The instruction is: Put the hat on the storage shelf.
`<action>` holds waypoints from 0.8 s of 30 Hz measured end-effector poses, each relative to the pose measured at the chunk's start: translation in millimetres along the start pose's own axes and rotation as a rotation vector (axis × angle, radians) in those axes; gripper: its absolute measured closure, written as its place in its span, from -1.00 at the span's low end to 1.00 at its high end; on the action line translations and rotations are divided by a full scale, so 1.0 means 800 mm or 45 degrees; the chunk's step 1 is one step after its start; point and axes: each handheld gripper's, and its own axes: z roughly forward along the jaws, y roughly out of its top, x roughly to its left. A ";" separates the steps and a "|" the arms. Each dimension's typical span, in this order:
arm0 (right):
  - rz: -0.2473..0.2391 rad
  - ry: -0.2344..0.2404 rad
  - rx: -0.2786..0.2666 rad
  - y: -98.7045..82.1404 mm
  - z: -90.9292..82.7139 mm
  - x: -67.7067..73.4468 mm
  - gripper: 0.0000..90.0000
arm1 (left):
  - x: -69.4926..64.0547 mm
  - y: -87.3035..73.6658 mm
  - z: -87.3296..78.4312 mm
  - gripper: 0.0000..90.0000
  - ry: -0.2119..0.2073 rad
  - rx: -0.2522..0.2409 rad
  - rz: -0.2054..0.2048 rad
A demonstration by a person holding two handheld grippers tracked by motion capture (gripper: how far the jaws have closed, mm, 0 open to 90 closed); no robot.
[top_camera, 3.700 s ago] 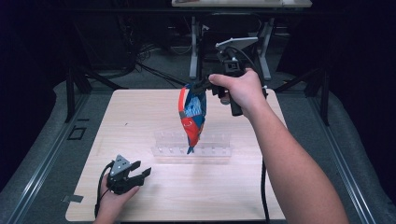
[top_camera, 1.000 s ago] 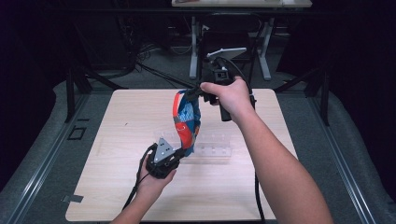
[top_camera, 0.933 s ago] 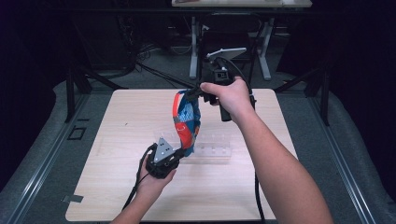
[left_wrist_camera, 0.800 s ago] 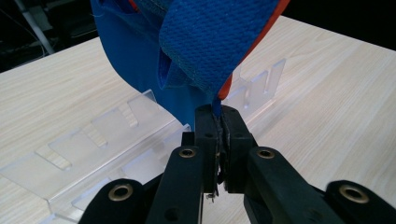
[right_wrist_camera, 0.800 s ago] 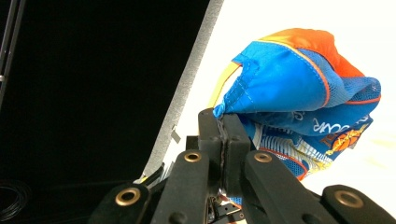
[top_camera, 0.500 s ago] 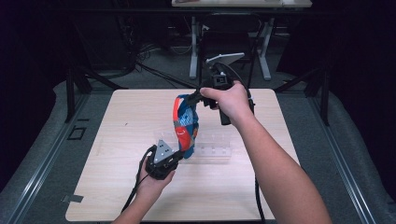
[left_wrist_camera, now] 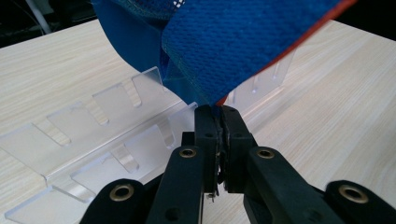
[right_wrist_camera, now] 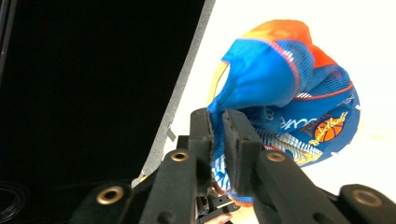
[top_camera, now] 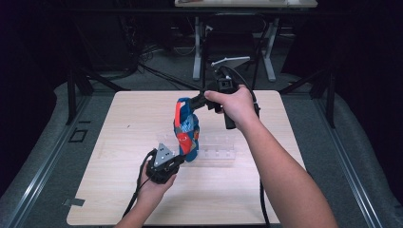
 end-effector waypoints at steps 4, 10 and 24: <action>-0.001 -0.015 -0.011 -0.001 -0.004 -0.001 0.74 | 0.002 -0.004 0.001 0.95 0.004 0.010 -0.007; -0.007 -0.047 -0.016 -0.004 -0.011 -0.006 0.71 | 0.005 -0.006 -0.001 0.94 0.005 0.010 -0.023; -0.008 -0.091 -0.048 -0.010 -0.027 -0.015 0.69 | 0.010 -0.010 -0.002 0.89 0.019 0.021 -0.032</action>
